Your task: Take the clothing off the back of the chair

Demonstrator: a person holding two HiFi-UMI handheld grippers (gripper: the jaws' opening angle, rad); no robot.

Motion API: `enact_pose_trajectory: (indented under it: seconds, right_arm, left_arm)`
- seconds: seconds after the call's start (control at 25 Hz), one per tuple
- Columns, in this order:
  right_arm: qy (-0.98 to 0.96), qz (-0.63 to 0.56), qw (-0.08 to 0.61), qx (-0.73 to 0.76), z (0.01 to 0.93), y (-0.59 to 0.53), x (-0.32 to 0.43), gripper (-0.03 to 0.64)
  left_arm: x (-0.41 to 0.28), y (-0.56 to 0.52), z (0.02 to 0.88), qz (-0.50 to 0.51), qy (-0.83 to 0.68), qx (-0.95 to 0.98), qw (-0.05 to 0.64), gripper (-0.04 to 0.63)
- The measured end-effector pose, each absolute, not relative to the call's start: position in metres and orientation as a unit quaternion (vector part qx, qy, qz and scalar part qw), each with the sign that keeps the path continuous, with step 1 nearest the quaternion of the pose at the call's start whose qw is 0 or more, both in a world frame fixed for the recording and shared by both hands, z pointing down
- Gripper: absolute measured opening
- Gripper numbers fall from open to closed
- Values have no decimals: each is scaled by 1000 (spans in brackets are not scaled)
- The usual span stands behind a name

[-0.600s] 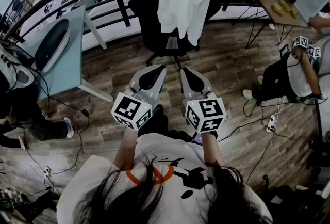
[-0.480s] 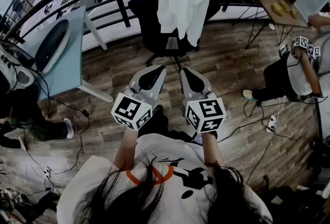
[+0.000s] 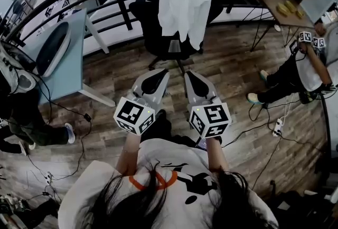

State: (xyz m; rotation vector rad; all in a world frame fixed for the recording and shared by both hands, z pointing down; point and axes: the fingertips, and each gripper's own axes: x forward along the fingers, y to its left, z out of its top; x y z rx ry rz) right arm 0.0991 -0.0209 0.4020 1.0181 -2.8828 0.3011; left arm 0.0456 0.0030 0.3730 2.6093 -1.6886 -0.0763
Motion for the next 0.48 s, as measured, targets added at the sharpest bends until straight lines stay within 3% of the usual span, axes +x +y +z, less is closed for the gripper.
enact_pose_trajectory:
  seconds: [0.48]
  right_arm:
    - [-937,108,30,331,407,-27,111,9]
  left_arm:
    - [53,3,374,-11,-548,837,17,0]
